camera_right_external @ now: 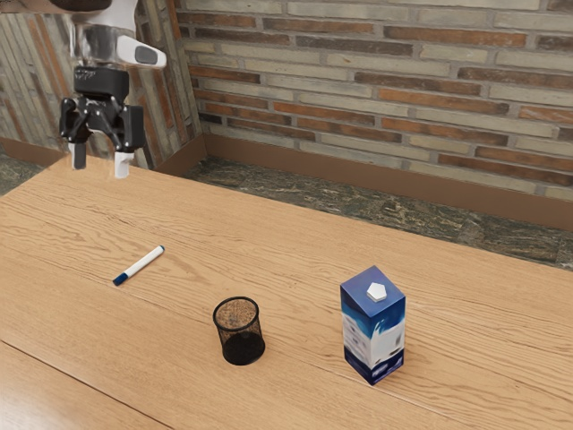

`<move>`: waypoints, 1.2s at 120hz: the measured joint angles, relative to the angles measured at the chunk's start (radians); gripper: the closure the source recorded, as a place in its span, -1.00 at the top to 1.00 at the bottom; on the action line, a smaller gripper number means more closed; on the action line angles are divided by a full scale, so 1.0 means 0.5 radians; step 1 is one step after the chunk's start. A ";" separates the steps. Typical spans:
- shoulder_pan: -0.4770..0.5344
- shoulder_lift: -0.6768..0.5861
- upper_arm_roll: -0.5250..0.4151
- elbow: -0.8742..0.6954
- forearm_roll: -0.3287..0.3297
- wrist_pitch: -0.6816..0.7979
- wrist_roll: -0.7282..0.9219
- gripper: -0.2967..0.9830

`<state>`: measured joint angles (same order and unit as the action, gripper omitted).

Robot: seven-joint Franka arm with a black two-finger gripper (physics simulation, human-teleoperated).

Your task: Put the marker into the pen holder.

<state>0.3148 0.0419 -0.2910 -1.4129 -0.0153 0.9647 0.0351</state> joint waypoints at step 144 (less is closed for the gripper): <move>-0.040 0.715 0.761 -1.224 0.187 3.068 0.953 0.26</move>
<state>0.2950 0.3994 0.0895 -2.0247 0.0784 2.4984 0.5115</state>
